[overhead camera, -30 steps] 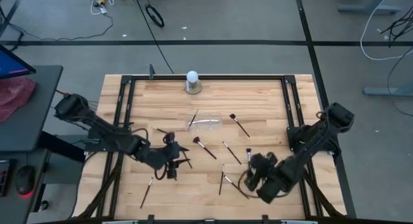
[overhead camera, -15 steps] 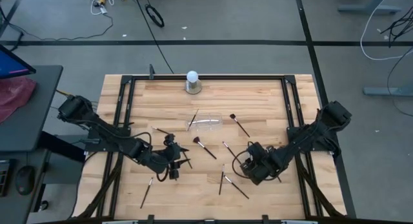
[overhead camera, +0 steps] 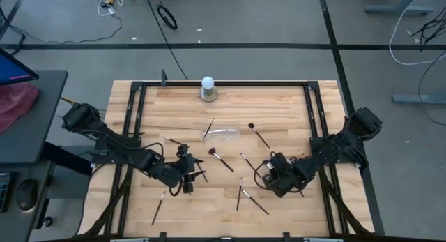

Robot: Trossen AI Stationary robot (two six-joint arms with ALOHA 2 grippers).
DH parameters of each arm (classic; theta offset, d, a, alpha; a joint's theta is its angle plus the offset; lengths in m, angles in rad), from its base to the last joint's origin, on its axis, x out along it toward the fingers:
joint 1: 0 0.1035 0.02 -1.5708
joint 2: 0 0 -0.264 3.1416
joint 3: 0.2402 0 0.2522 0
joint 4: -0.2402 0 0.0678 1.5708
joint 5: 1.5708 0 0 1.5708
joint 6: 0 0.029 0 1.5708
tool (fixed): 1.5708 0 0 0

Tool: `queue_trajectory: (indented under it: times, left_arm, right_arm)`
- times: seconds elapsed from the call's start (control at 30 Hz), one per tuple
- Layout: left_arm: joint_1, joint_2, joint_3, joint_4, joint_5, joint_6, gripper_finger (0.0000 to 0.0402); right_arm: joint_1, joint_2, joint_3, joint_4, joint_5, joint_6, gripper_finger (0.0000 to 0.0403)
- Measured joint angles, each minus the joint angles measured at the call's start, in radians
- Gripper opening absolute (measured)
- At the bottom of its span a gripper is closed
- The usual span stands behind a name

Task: Put items in baskets/containers
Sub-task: Put the powder brush into the transparent organizer

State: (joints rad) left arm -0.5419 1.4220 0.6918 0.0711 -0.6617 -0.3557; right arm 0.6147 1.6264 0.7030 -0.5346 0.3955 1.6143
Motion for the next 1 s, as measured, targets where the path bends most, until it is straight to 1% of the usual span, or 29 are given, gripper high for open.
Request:
queue_trajectory:
  times: [0.07, 0.23, 0.37, 0.43, 0.5, 0.57, 0.67, 0.77, 0.87, 0.93, 1.0]
  left_arm:
    - [0.000, 0.000, 0.000, 0.000, 0.000, 0.000, 0.0185]
    - [0.000, 0.000, 0.000, 0.000, 0.000, 0.000, 0.0185]
    - [0.000, 0.000, 0.000, 0.000, 0.000, 0.000, 0.0185]
    - [0.000, 0.000, 0.000, 0.001, 0.000, 0.000, 0.0185]
    - [0.000, 0.000, 0.000, 0.010, 0.000, 0.001, 0.0185]
    - [0.000, 0.007, 0.001, 0.032, -0.002, 0.003, 0.0185]
    - [0.000, 0.029, 0.001, 0.074, -0.012, 0.031, 0.0185]
    - [0.000, 0.070, 0.000, 0.159, -0.012, 0.074, 0.0185]
    - [0.000, 0.134, 0.001, 0.346, 0.005, 0.164, 0.0185]
    - [-0.002, 0.179, 0.000, 0.499, 0.070, 0.255, 0.0185]
    - [-0.002, 0.219, 0.001, 0.659, 0.138, 0.338, 0.0185]
  right_arm:
    - [0.004, 0.000, 0.000, 0.003, 0.015, -0.002, 0.0018]
    - [0.028, -0.008, 0.014, 0.004, 0.121, -0.005, 0.0019]
    - [0.041, -0.038, 0.056, 0.015, 0.296, -0.012, 0.0032]
    - [0.043, -0.041, 0.077, 0.034, 0.359, -0.068, 0.0032]
    - [0.043, -0.041, 0.103, 0.114, 0.416, -0.177, 0.0031]
    - [0.039, -0.042, 0.114, 0.260, 0.473, -0.323, 0.0030]
    - [0.031, -0.042, 0.114, 0.537, 0.527, -0.601, 0.0030]
    - [0.024, -0.032, 0.114, 0.825, 0.539, -0.906, 0.0031]
    - [0.022, -0.005, 0.114, 1.086, 0.503, -1.175, 0.0031]
    - [0.020, 0.016, 0.114, 1.205, 0.435, -1.303, 0.0031]
    - [0.020, 0.039, 0.114, 1.290, 0.348, -1.386, 0.0031]
